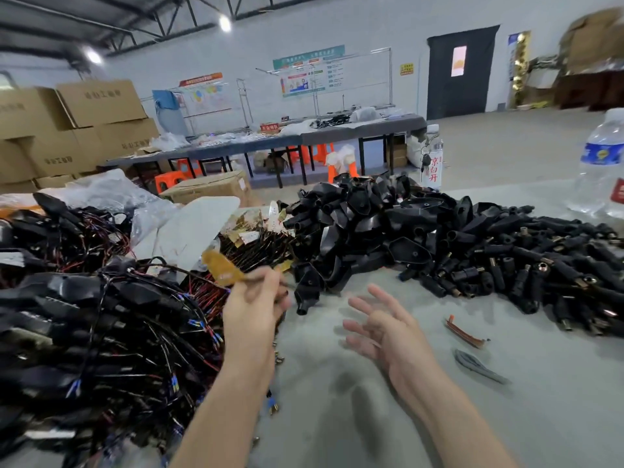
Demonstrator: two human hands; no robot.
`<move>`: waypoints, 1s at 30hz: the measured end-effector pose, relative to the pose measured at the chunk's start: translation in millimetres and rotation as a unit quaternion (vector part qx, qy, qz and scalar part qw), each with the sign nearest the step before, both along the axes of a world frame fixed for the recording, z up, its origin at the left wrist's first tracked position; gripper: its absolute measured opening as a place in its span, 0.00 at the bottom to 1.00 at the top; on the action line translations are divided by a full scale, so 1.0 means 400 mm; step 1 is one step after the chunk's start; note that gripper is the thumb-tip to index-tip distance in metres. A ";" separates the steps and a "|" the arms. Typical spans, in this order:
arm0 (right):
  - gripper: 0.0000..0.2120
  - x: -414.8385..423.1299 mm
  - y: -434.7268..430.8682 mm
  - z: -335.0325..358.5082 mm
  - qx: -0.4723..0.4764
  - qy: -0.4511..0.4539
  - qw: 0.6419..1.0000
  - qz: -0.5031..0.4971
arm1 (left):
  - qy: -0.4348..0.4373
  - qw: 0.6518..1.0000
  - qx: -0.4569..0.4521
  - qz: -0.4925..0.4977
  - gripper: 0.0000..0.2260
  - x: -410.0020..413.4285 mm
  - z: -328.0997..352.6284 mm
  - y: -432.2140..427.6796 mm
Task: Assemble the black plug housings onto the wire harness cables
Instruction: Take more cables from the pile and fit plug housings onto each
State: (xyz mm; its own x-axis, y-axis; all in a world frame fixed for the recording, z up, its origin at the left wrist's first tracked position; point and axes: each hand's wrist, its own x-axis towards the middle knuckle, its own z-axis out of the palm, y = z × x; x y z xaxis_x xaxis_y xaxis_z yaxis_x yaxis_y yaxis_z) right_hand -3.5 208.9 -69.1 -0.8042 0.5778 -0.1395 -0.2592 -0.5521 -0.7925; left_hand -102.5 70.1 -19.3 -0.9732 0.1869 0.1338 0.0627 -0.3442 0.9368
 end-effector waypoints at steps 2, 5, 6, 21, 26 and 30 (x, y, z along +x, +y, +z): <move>0.17 -0.008 -0.007 -0.003 -0.025 -0.001 1.000 -0.016 | -0.087 0.996 0.001 -0.007 0.06 0.022 -0.097 -0.018; 0.13 -0.014 -0.018 -0.016 0.040 -0.033 0.998 -0.041 | -0.156 0.987 -0.020 -0.022 0.13 0.028 -0.138 -0.027; 0.14 -0.014 -0.025 -0.022 0.091 -0.051 0.994 -0.042 | -0.159 0.986 -0.055 -0.021 0.16 0.027 -0.135 -0.029; 0.18 -0.009 -0.047 -0.053 0.399 -0.184 0.898 0.025 | 0.395 0.734 -0.552 -0.018 0.18 0.104 -0.205 0.012; 0.17 0.003 -0.055 -0.040 0.455 -0.163 0.874 -0.056 | 0.408 0.696 -0.590 0.007 0.15 0.096 -0.205 0.018; 0.14 0.004 -0.064 0.023 0.520 -0.139 0.836 -0.109 | 0.397 0.724 -0.564 0.003 0.07 0.102 -0.196 0.019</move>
